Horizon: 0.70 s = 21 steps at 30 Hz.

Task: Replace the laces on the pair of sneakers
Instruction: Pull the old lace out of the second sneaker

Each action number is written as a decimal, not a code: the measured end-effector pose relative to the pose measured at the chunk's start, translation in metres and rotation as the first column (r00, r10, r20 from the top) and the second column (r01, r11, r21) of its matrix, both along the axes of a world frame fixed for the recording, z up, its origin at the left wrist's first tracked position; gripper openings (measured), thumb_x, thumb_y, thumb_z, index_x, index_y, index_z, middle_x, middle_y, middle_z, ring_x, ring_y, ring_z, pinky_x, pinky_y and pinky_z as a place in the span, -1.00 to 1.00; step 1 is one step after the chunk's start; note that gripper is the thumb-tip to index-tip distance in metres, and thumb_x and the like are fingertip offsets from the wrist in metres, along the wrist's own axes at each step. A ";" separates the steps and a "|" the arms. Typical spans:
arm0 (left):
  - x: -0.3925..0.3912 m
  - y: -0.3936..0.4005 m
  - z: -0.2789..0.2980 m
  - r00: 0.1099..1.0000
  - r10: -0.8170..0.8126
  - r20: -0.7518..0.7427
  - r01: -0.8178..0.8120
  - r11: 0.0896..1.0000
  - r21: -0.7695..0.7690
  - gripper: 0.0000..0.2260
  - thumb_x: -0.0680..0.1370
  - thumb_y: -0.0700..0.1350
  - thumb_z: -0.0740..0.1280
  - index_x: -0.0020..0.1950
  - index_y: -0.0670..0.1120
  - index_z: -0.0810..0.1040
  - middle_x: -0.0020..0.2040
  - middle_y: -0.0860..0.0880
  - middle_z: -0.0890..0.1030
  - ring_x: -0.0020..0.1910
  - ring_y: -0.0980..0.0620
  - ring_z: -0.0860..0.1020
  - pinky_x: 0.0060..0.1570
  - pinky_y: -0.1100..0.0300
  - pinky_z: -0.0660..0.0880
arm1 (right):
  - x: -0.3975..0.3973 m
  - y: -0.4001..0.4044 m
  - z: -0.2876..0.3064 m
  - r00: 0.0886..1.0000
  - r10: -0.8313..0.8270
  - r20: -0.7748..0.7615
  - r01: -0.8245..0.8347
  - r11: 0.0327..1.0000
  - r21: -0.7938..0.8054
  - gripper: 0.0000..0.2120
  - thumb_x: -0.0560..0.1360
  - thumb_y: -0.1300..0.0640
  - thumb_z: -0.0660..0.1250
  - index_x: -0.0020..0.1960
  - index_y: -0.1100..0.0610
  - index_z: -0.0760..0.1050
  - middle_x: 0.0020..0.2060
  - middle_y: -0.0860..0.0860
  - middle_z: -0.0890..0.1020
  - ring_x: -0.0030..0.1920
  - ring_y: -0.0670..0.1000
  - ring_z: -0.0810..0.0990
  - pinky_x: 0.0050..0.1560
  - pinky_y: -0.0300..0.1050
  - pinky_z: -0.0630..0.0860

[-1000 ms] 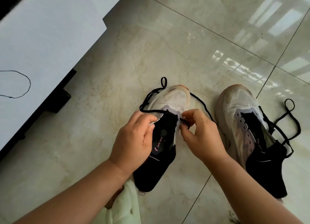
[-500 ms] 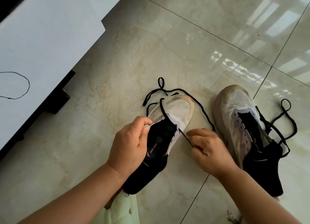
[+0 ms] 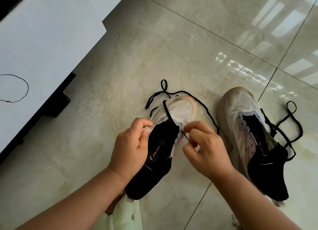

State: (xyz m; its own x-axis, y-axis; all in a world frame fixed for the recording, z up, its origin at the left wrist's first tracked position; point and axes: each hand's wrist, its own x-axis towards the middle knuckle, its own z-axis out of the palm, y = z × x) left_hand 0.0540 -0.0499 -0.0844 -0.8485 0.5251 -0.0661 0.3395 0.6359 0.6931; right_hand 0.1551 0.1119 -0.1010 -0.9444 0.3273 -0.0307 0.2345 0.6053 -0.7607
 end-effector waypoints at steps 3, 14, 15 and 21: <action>-0.001 -0.001 -0.002 0.998 0.055 0.006 -0.055 0.998 0.008 -0.93 0.55 -0.28 0.27 -0.05 -0.15 0.53 -0.50 -0.03 0.44 -0.43 -0.01 0.42 -0.47 0.17 0.32 | 0.021 0.002 -0.010 0.991 0.121 0.050 -0.119 0.992 -0.039 -0.70 0.28 0.34 0.26 -0.41 0.10 0.16 0.16 0.00 0.55 0.05 -0.21 0.53 -0.15 -0.51 0.31; -0.005 -0.004 -0.001 1.000 0.023 -0.001 -0.023 0.999 0.023 -0.92 0.54 -0.30 0.28 -0.05 -0.14 0.53 -0.52 0.01 0.40 -0.43 0.00 0.42 -0.49 0.24 0.28 | 0.019 0.000 -0.013 0.980 -0.147 0.132 0.144 0.989 0.033 -0.73 0.42 -0.10 0.31 -0.02 0.08 0.50 -0.09 -0.15 0.50 0.02 -0.10 0.43 0.07 -0.12 0.30; -0.004 -0.003 0.000 1.000 0.018 -0.005 -0.017 1.000 0.026 -0.92 0.54 -0.30 0.28 -0.05 -0.14 0.53 -0.51 -0.01 0.41 -0.43 -0.01 0.42 -0.49 0.22 0.28 | 0.011 -0.001 -0.010 0.979 -0.178 0.104 0.177 0.984 0.015 -0.75 0.44 -0.02 0.36 0.02 0.11 0.53 -0.10 -0.15 0.51 0.01 -0.09 0.46 0.07 -0.11 0.37; -0.006 -0.001 -0.002 1.000 -0.005 0.019 0.004 0.999 0.047 -0.92 0.54 -0.29 0.28 -0.06 -0.13 0.53 -0.52 -0.05 0.41 -0.45 -0.05 0.41 -0.53 0.20 0.27 | -0.009 -0.003 0.000 0.985 -0.169 0.029 0.167 0.984 0.065 -0.93 0.40 0.26 0.44 -0.11 0.19 0.61 -0.24 -0.01 0.60 -0.16 0.05 0.55 -0.11 0.06 0.51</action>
State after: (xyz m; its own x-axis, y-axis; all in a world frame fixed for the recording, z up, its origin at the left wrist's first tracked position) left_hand 0.0482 -0.0508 -0.0859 -0.8447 0.5321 -0.0578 0.3287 0.6009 0.7286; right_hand 0.1457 0.1089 -0.1015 -0.8747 0.4832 -0.0369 0.3620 0.6010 -0.7126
